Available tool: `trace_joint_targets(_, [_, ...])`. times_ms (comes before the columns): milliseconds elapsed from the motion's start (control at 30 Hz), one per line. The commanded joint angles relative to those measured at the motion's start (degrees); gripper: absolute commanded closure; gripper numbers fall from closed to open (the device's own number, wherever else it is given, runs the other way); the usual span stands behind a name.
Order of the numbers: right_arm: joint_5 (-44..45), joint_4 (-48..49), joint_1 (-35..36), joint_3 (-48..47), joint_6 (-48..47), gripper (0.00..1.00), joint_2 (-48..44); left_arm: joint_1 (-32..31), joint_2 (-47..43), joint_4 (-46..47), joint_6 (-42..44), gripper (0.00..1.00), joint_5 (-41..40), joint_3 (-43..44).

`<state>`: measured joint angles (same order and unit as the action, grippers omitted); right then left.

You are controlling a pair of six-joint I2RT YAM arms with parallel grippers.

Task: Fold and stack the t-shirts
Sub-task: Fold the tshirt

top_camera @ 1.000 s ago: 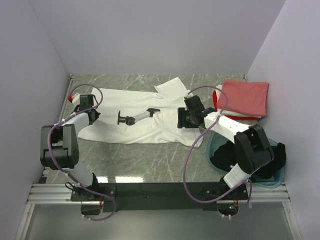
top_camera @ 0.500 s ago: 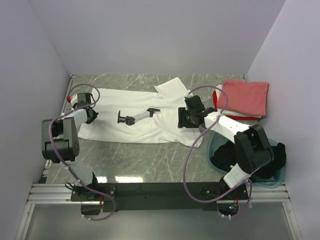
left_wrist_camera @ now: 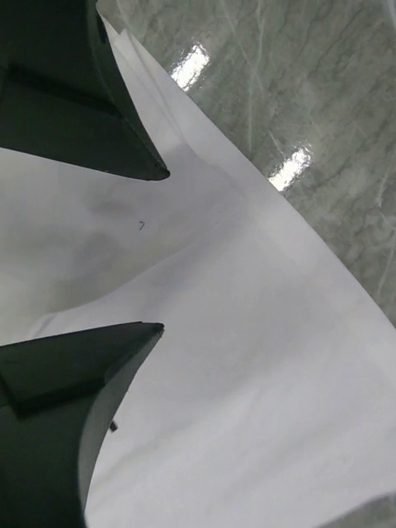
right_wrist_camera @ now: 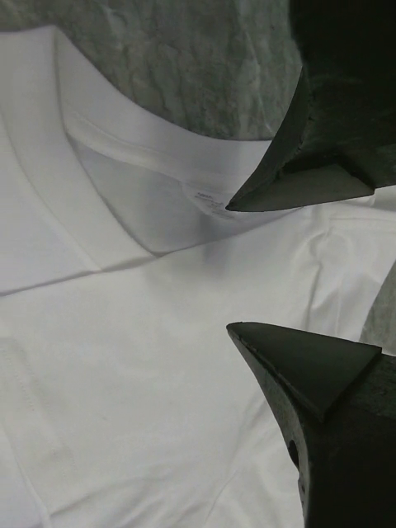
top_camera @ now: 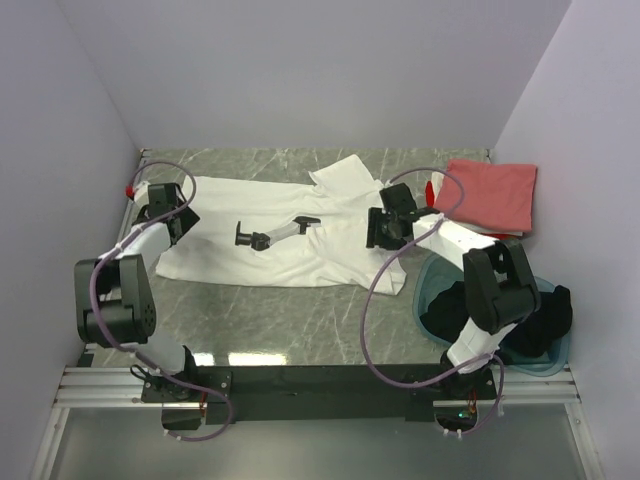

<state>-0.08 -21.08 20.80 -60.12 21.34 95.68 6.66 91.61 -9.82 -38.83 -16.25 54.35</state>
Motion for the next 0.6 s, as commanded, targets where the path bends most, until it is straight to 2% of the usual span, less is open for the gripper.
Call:
trace_joint_targets(0, [0.34, -0.45, -0.05, -4.39, -0.60, 0.37, 2.93, -0.50, -4.51, 2.26, -0.90, 0.24, 0.16, -2.57])
trace_joint_targets(233, [1.22, -2.73, -0.23, -11.67, -0.86, 0.39, 9.08, -0.42, -3.37, 5.95, -0.90, 0.22, 7.89, -6.09])
trace_joint_targets(567, [0.79, -6.52, -0.32, -19.42, -2.18, 0.43, 15.33, 0.55, 1.02, 8.15, -1.16, 0.21, 12.73, -6.18])
